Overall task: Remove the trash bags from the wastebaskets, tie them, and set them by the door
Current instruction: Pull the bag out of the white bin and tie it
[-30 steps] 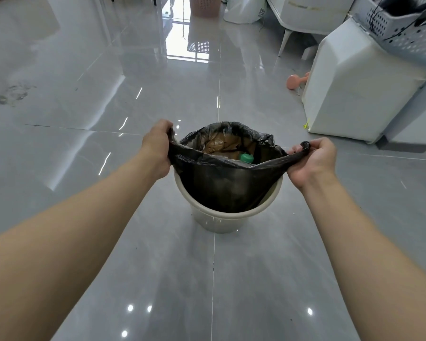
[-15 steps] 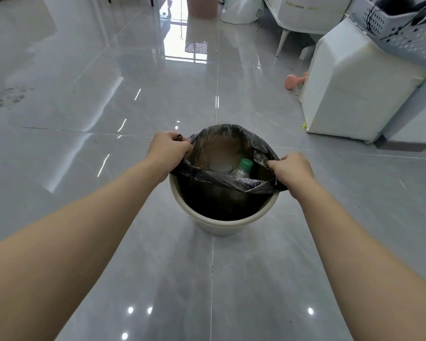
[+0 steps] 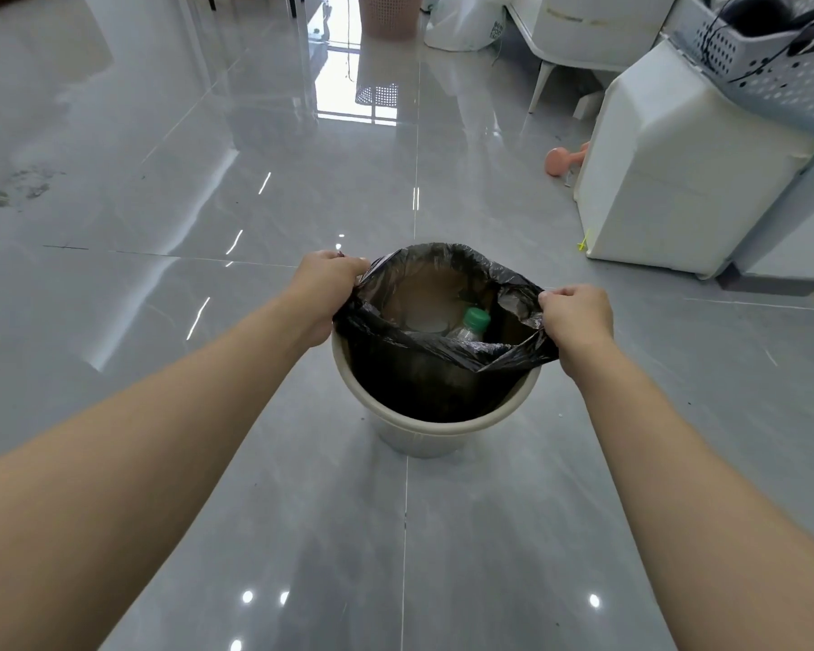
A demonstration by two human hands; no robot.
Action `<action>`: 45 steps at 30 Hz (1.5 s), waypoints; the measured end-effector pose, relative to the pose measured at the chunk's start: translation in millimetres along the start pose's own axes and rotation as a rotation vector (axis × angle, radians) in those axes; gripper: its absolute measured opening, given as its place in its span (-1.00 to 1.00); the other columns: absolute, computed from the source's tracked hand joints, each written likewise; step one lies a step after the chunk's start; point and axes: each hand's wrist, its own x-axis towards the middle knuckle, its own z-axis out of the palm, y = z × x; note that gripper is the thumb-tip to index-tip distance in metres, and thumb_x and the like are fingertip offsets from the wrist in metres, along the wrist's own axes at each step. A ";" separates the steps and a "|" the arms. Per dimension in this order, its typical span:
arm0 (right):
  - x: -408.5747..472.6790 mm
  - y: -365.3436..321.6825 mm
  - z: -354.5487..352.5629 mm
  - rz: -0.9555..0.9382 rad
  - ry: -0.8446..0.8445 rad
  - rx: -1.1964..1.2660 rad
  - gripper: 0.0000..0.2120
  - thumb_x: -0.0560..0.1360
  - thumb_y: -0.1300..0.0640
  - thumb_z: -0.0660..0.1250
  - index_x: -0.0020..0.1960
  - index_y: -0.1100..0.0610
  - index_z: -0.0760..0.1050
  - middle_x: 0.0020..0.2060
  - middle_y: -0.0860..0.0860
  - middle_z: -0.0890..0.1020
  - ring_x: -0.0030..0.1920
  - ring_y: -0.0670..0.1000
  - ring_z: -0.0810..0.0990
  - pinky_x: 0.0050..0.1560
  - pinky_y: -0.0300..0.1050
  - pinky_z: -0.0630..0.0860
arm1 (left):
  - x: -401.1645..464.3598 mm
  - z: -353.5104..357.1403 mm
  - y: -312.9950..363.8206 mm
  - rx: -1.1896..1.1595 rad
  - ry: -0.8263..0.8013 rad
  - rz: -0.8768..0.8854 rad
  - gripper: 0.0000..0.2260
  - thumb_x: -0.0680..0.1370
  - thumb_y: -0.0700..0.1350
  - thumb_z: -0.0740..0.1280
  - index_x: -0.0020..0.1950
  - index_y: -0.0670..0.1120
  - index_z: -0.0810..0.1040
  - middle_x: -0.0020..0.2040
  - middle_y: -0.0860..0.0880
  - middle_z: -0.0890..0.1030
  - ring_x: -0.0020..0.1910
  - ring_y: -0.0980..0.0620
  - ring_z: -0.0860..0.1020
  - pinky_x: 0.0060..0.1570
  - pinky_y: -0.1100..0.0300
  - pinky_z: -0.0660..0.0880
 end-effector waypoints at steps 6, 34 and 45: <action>-10.6 -25.1 -2.3 0.039 -0.254 0.485 -0.82 0.55 0.20 0.27 -0.23 0.10 0.51 -0.29 0.07 0.60 -0.29 0.04 0.57 -0.24 -0.13 0.54 | 1.4 1.9 -5.3 0.231 0.032 0.049 -0.91 0.45 -0.26 0.39 -0.22 -0.11 0.53 -0.26 -0.10 0.56 -0.25 -0.06 0.55 -0.13 0.09 0.55; -28.4 -45.9 -57.4 -0.484 -0.113 -0.799 -0.35 0.44 -0.37 -0.19 -0.04 0.04 0.49 -0.04 0.14 0.56 -0.01 0.20 0.50 -0.11 0.01 0.40 | -12.1 -27.3 8.1 0.621 0.137 0.388 -0.83 0.51 -0.16 0.11 -0.01 -0.03 0.46 -0.09 -0.06 0.53 -0.10 -0.09 0.48 -0.16 0.07 0.38; -51.3 -63.3 -62.5 -0.040 -0.638 -1.444 -0.13 0.31 -0.58 0.07 0.28 0.08 0.45 0.10 0.12 0.61 -0.01 0.15 0.54 0.13 -0.07 0.42 | -38.8 -10.4 13.3 1.805 -0.307 0.065 -0.76 0.42 0.04 0.36 -0.01 -0.07 0.55 -0.14 -0.01 0.55 -0.14 -0.08 0.53 -0.11 0.16 0.48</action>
